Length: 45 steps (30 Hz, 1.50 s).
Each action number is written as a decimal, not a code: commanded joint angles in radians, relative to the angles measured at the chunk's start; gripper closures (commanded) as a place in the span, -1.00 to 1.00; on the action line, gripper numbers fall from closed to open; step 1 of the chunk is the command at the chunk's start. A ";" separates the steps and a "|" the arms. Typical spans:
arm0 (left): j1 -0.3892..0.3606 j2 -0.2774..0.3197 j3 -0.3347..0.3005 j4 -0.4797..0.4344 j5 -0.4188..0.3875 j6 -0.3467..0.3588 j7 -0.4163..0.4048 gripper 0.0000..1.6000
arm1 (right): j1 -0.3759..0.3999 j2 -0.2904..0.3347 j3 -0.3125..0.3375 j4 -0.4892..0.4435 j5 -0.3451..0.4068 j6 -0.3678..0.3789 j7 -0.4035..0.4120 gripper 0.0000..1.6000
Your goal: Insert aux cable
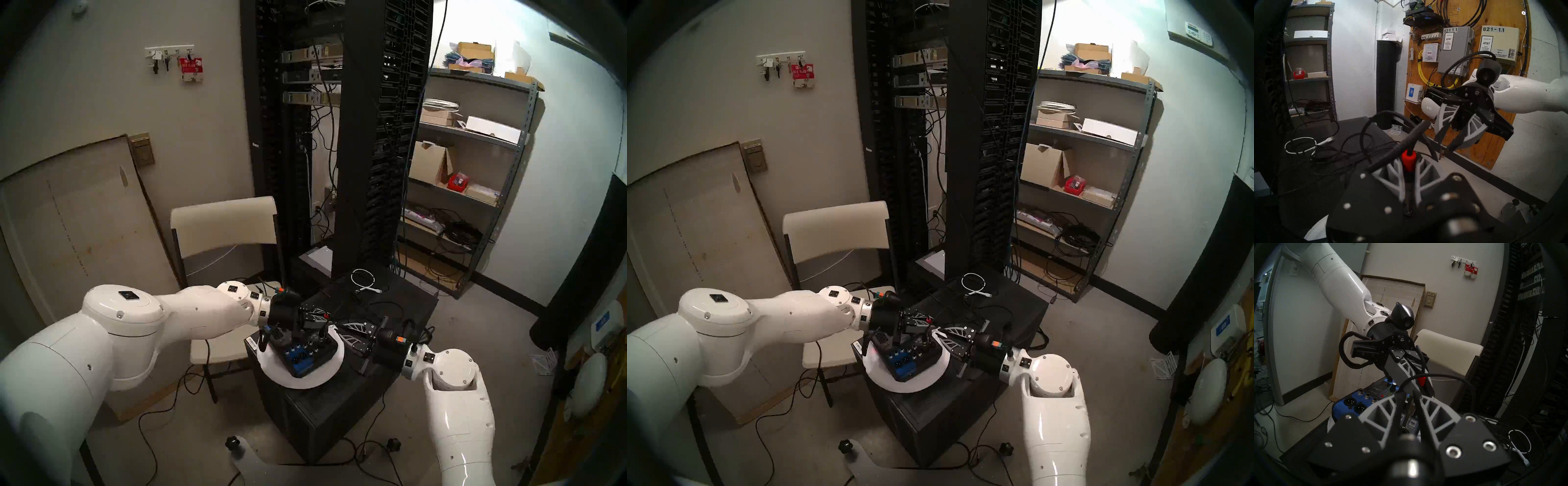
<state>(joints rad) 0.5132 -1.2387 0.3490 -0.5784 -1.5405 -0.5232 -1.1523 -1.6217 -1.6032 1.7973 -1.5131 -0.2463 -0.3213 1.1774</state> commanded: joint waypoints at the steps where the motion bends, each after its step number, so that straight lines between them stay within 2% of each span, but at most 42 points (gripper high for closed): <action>1: 0.002 -0.032 -0.016 0.032 -0.016 0.004 -0.025 1.00 | 0.012 -0.004 -0.002 -0.012 0.007 -0.001 0.001 0.13; 19: 0.014 -0.067 -0.030 0.079 -0.026 0.016 -0.050 1.00 | 0.011 -0.004 0.001 -0.014 0.006 0.001 0.000 0.14; 45: 0.016 -0.063 -0.020 0.085 -0.006 0.012 -0.044 1.00 | 0.011 -0.002 0.006 -0.012 0.006 0.002 0.001 0.15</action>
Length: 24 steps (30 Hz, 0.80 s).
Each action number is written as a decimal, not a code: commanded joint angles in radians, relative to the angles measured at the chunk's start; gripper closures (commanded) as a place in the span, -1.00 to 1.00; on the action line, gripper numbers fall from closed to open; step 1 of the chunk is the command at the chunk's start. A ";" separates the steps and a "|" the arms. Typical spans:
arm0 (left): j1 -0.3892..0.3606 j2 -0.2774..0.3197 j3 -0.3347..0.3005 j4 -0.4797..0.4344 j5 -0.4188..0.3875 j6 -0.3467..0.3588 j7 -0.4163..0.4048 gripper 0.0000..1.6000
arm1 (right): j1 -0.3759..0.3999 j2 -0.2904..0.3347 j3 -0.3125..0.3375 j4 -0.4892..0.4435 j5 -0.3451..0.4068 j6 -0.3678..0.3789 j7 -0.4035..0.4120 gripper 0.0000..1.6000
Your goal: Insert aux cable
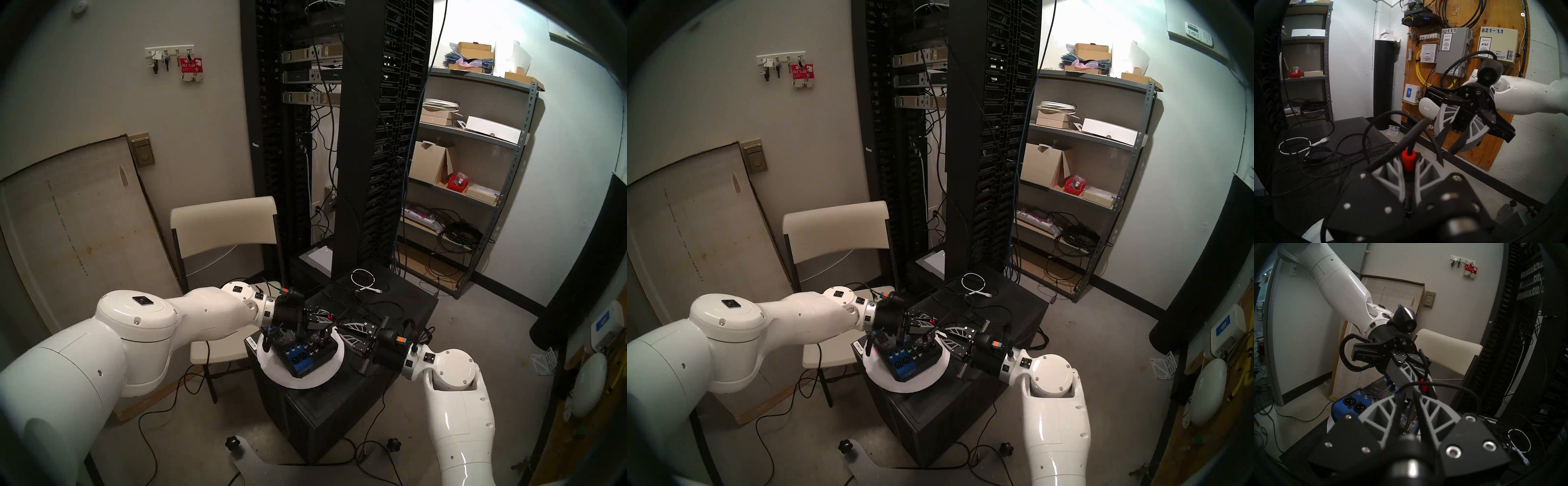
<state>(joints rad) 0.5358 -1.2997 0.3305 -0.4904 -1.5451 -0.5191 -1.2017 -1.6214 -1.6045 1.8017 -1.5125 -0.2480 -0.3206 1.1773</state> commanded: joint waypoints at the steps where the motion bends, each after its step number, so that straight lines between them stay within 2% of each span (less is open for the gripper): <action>1: -0.007 -0.002 -0.002 0.000 -0.001 0.008 0.003 1.00 | 0.011 -0.001 0.002 -0.013 0.008 0.001 0.001 0.15; 24: -0.015 0.013 -0.029 -0.007 -0.014 0.021 -0.023 1.00 | 0.011 -0.001 0.002 -0.012 0.005 0.001 0.001 0.15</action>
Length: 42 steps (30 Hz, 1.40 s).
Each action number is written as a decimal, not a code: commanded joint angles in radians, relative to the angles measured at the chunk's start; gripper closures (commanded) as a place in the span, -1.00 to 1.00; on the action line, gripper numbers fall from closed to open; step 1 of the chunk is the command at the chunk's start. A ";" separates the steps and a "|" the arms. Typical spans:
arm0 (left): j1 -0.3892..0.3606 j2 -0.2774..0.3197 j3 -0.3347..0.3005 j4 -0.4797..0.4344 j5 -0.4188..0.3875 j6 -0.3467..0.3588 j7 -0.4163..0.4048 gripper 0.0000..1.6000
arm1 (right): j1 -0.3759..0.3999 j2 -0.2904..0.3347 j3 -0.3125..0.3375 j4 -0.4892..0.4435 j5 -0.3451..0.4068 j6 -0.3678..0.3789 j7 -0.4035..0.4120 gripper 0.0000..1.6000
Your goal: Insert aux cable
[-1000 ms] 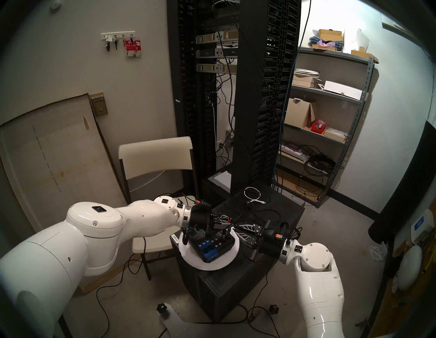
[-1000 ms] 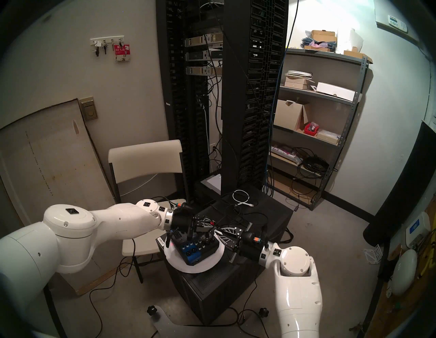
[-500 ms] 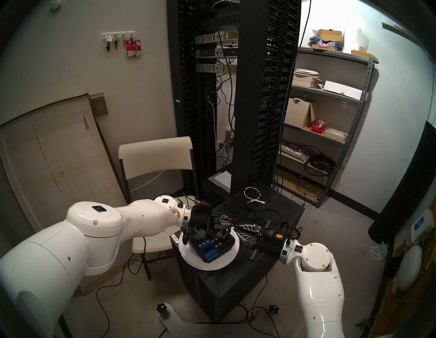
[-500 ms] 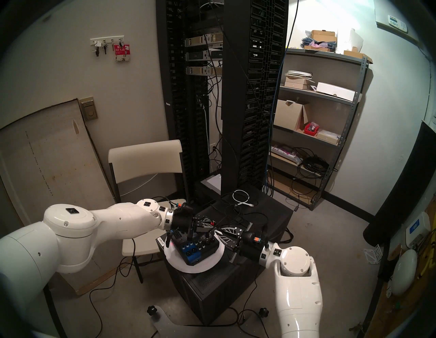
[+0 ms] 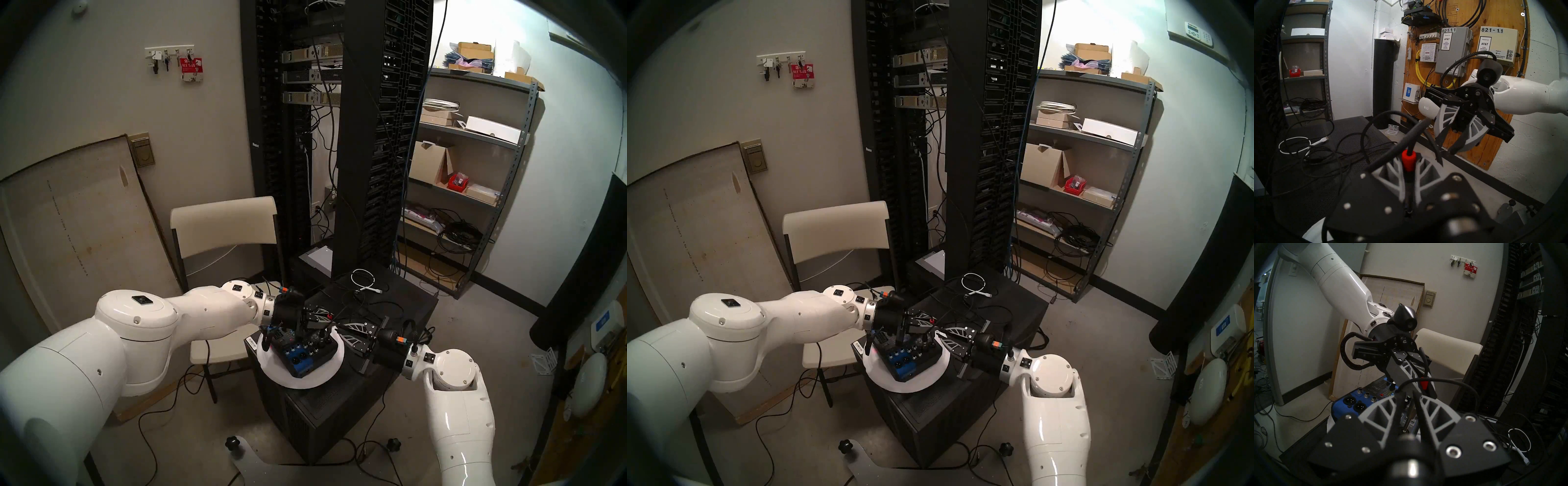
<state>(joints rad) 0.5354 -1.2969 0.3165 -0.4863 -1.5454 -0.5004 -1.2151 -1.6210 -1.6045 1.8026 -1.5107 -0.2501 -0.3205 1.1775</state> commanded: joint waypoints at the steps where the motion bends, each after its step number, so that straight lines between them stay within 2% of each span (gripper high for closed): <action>1: -0.016 0.012 -0.016 -0.013 -0.014 0.002 -0.015 1.00 | 0.011 -0.001 0.001 -0.014 0.007 0.002 0.002 0.15; 42: -0.005 0.006 0.001 -0.020 0.030 -0.037 0.030 1.00 | 0.009 -0.003 0.009 -0.018 0.011 0.003 0.003 0.15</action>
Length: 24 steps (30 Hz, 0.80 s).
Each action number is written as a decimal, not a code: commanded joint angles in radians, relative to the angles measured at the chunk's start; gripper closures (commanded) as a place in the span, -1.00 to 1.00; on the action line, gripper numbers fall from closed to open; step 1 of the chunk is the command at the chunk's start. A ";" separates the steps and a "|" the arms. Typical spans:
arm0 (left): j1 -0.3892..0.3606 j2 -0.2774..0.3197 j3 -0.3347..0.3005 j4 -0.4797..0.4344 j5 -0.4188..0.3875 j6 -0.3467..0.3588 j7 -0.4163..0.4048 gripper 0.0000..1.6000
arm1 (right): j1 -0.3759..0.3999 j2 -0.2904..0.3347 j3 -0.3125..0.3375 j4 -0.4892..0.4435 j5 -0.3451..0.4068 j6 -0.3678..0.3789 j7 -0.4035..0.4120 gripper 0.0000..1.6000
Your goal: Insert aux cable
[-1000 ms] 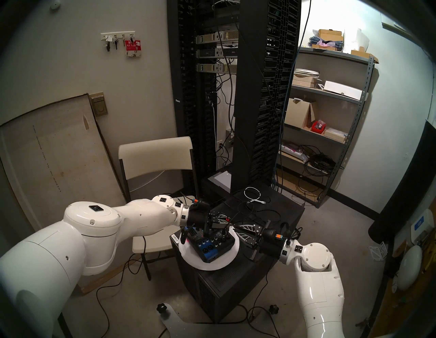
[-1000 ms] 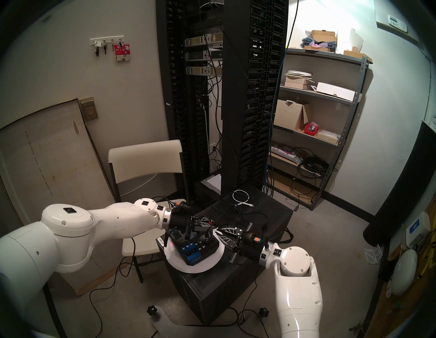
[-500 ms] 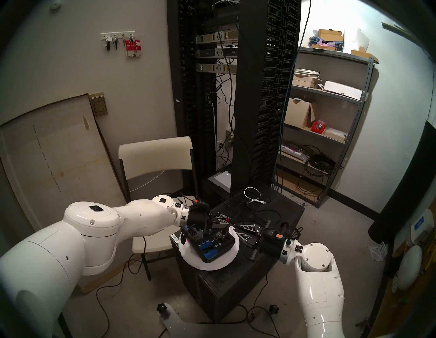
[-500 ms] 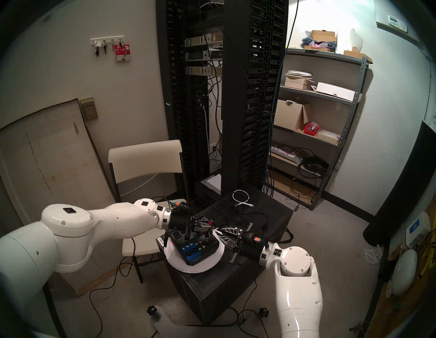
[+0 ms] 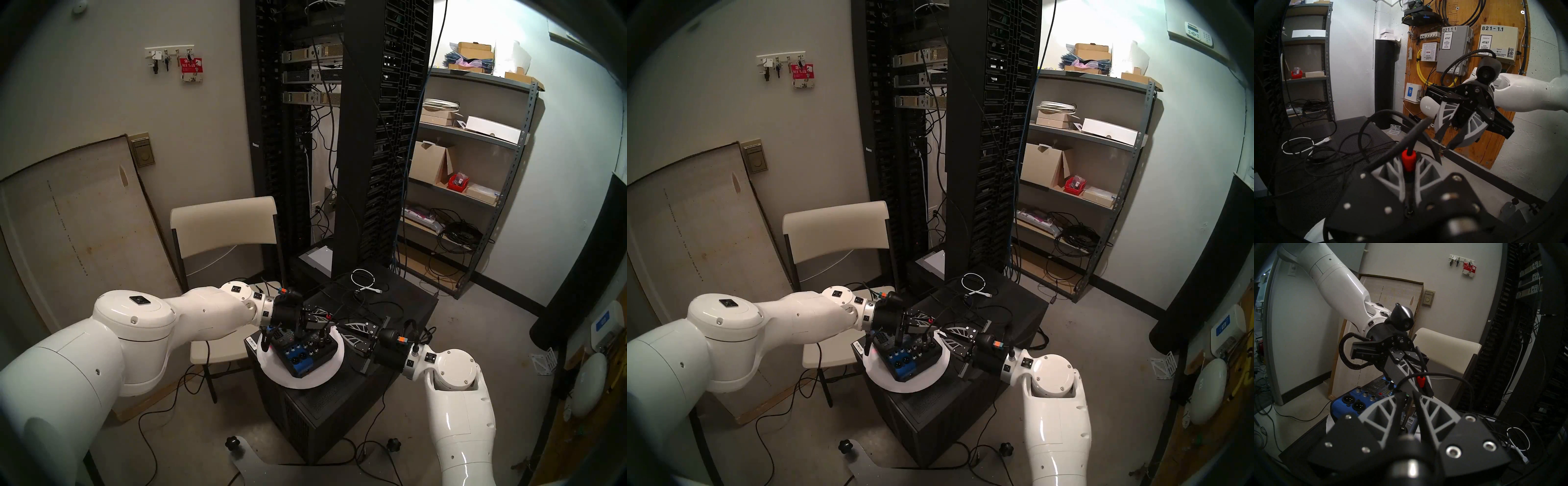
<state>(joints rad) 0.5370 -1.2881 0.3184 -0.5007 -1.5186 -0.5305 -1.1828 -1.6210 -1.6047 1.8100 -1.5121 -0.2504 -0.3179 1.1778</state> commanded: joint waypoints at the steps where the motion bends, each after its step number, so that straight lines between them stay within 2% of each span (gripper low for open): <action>1: -0.006 -0.003 -0.001 -0.005 0.004 -0.009 -0.003 1.00 | 0.009 -0.003 0.002 -0.016 0.011 0.000 0.003 0.15; 18: -0.016 0.010 0.022 -0.039 0.060 -0.064 0.024 1.00 | 0.017 -0.006 -0.004 -0.012 0.004 0.010 0.002 0.14; 19: -0.026 0.013 0.040 -0.051 0.087 -0.083 0.045 1.00 | 0.021 -0.007 -0.007 -0.011 -0.001 0.016 0.000 0.14; 24: -0.039 0.031 0.048 -0.085 0.094 -0.086 0.064 1.00 | 0.030 -0.008 -0.013 -0.013 -0.008 0.029 -0.001 0.15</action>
<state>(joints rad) 0.5149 -1.2771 0.3525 -0.5451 -1.4463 -0.6040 -1.1330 -1.6158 -1.6064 1.8064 -1.5103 -0.2564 -0.2992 1.1788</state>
